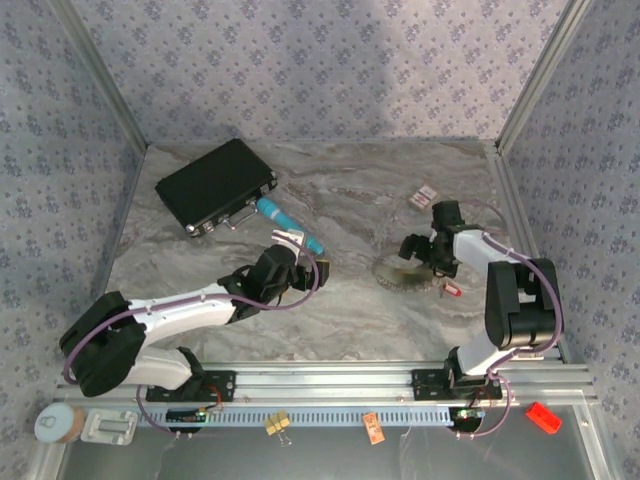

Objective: Put the keys on the keyring

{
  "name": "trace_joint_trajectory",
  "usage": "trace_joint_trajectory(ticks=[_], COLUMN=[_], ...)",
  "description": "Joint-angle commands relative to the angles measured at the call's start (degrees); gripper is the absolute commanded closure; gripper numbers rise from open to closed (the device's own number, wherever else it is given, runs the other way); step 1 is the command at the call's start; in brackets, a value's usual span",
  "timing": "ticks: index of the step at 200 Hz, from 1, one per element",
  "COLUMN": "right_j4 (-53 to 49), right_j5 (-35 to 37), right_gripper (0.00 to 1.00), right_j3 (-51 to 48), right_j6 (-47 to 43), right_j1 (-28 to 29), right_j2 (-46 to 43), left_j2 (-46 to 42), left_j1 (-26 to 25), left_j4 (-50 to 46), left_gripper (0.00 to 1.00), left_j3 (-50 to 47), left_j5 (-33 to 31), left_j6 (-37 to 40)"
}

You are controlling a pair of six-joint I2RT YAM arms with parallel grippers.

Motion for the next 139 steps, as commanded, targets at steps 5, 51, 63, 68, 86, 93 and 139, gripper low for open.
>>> trace_joint_trajectory(ticks=[5,51,63,68,86,93,139], right_j4=[-3.4,-5.4,-6.9,-7.8,-11.3,-12.1,-9.7], right_j5=[-2.1,-5.9,-2.5,-0.6,4.8,5.5,0.4], right_gripper=[0.02,0.04,0.05,0.05,0.11,0.12,0.61], right_j3=[2.1,3.1,2.7,2.7,2.1,1.5,-8.5], right_j6=[1.7,1.7,1.7,1.9,3.8,5.5,24.5], right_j1=[4.4,7.2,5.9,5.3,3.7,3.3,1.1], right_j2=[-1.8,-5.6,-7.3,-8.1,-10.7,-12.1,-23.4], left_j2=[-2.3,-2.9,-3.1,-3.2,-3.2,-3.2,-2.5], left_j1=[-0.2,-0.3,-0.2,-0.2,-0.2,-0.2,-0.2], left_j4=[-0.1,-0.9,-1.1,-1.0,-1.0,-1.0,0.0], left_gripper=[0.00,0.00,0.00,0.00,0.00,0.00,0.00], left_j3=[0.3,0.2,0.2,0.1,0.1,0.1,0.3], left_j5=[-1.2,-1.4,-1.4,-1.4,-1.3,-1.3,-0.7], left_j6=[-0.6,-0.8,-0.9,-1.1,-0.9,-0.9,-0.9])
